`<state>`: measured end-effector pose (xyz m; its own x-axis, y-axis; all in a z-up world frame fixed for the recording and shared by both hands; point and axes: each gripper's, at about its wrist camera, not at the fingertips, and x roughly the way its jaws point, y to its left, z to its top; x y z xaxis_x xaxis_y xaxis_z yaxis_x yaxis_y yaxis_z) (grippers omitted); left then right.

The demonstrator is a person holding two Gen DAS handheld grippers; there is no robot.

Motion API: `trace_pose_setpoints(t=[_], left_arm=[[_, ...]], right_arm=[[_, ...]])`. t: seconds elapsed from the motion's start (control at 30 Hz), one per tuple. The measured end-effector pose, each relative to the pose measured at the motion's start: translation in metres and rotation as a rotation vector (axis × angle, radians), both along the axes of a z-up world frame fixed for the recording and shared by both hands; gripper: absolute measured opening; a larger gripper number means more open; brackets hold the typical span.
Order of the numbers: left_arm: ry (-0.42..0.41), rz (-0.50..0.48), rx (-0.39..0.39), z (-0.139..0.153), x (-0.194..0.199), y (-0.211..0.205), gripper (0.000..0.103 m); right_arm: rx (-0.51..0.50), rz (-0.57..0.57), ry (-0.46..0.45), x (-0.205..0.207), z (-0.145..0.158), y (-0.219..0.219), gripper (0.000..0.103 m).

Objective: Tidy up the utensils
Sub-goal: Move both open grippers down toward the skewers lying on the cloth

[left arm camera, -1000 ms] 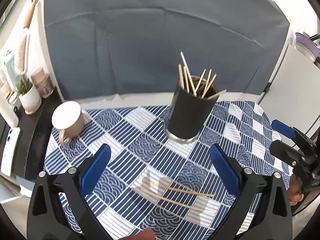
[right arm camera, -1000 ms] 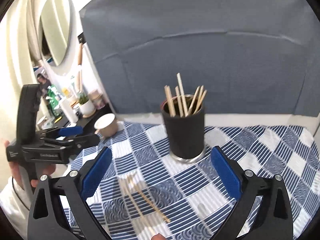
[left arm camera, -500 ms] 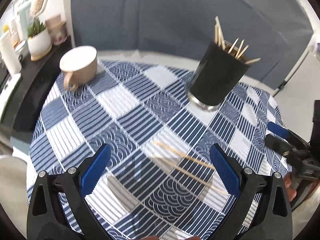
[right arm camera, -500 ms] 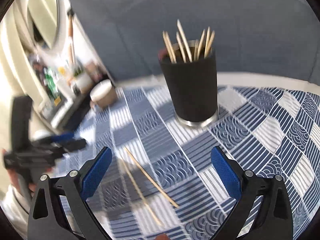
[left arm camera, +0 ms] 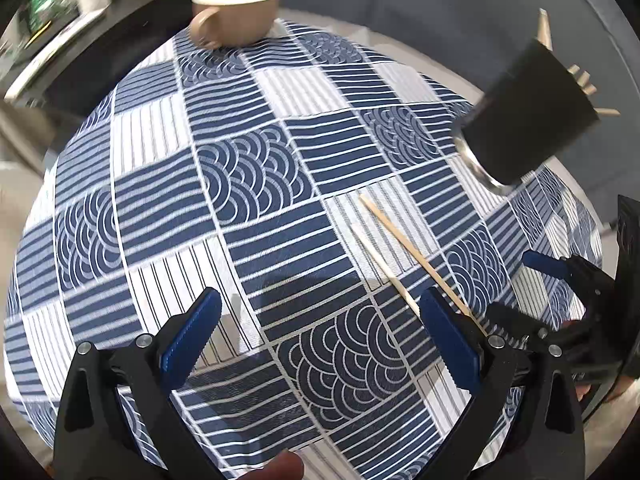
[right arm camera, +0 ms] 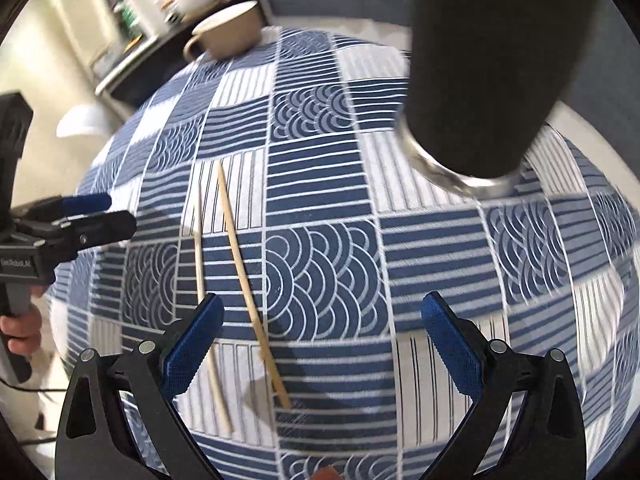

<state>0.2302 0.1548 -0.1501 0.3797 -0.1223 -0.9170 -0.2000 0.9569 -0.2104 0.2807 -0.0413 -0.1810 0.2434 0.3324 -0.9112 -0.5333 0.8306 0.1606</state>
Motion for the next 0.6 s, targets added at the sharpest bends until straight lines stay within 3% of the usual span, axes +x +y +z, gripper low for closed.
trace_pose_setpoints(t=[0.2,0.4,0.6], left_arm=[[0.016,0.074,-0.027,-0.008,0.002,-0.01,0.097],[0.031,0.113,-0.027,-0.016,0.005,-0.023,0.097],[0.042,0.138,0.033,-0.019,0.01,-0.032,0.097]], right_arm=[[-0.058,0.147,-0.004,0.006,-0.012,0.023,0.095],[-0.087,0.22,-0.034,0.013,-0.016,0.027,0.095],[-0.095,0.272,-0.052,0.02,-0.019,0.019,0.095]])
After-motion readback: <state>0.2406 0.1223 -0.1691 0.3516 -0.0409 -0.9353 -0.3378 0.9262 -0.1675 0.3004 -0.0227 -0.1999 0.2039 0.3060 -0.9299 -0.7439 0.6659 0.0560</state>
